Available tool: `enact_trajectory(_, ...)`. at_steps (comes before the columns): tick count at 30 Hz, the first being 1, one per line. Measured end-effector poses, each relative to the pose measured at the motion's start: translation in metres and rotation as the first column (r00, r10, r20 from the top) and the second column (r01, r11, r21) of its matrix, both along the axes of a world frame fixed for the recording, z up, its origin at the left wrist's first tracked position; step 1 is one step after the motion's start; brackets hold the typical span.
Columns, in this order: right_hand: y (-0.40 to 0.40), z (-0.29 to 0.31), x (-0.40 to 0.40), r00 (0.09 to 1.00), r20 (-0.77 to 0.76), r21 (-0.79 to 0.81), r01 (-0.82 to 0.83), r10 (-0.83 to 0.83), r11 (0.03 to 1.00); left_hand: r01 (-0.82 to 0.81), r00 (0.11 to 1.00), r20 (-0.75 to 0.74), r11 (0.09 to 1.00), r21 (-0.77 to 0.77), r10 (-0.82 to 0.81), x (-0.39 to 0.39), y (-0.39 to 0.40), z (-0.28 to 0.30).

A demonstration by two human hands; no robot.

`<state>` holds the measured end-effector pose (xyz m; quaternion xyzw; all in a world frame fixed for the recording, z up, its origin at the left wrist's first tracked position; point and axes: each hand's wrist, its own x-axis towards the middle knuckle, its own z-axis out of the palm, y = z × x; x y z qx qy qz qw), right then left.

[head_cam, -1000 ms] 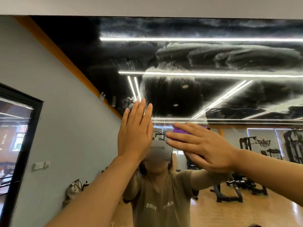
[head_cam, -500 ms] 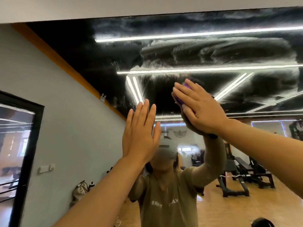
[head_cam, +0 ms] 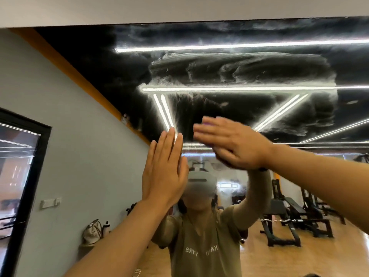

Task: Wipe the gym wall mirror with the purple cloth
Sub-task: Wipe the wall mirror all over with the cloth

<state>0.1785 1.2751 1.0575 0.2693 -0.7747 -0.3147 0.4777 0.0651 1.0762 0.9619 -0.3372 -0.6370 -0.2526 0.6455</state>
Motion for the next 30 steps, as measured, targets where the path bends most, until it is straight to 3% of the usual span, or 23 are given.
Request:
enact_trajectory(6, -0.002, 0.051, -0.005, 0.975, -0.219, -0.372, -0.039, -0.046, 0.927, 0.043, 0.996, 0.076, 0.998, 0.040, -0.046, 0.011, 0.017, 0.002)
enact_trajectory(9, -0.005, 0.034, -0.010, 0.965, -0.262, -0.418, -0.092, -0.023, 0.904, 0.051, 0.996, 0.069, 0.999, 0.000, -0.051, 0.016, 0.024, 0.002)
enact_trajectory(12, 0.005, -0.005, -0.004, 0.980, -0.197, -0.292, -0.077, 0.019, 0.953, 0.056, 0.996, 0.071, 0.998, -0.004, -0.056, 0.017, 0.026, 0.001)
enact_trajectory(17, 0.035, -0.084, 0.011, 0.999, -0.034, 0.058, 0.020, -0.018, 0.998, 0.048, 0.996, 0.080, 0.999, 0.020, -0.050, 0.018, 0.030, 0.001)
enact_trajectory(22, 0.045, -0.066, 0.016, 0.996, 0.091, 0.223, -0.028, 0.008, 0.974, 0.055, 0.994, 0.090, 0.998, 0.044, -0.059, 0.025, 0.040, 0.000)
enact_trajectory(24, 0.044, -0.036, 0.016, 0.999, 0.032, 0.119, -0.015, 0.011, 0.993, 0.053, 0.996, 0.077, 0.998, 0.027, -0.055, 0.026, 0.044, 0.001)
enact_trajectory(26, 0.045, 0.005, 0.017, 0.995, -0.098, -0.133, -0.010, -0.003, 0.991, 0.056, 0.996, 0.072, 0.998, 0.035, -0.058, 0.027, 0.047, 0.002)
enact_trajectory(30, 0.038, 0.056, 0.019, 0.970, -0.235, -0.483, -0.063, -0.060, 0.873, 0.050, 0.996, 0.070, 0.998, 0.046, -0.053, 0.029, 0.048, 0.000)
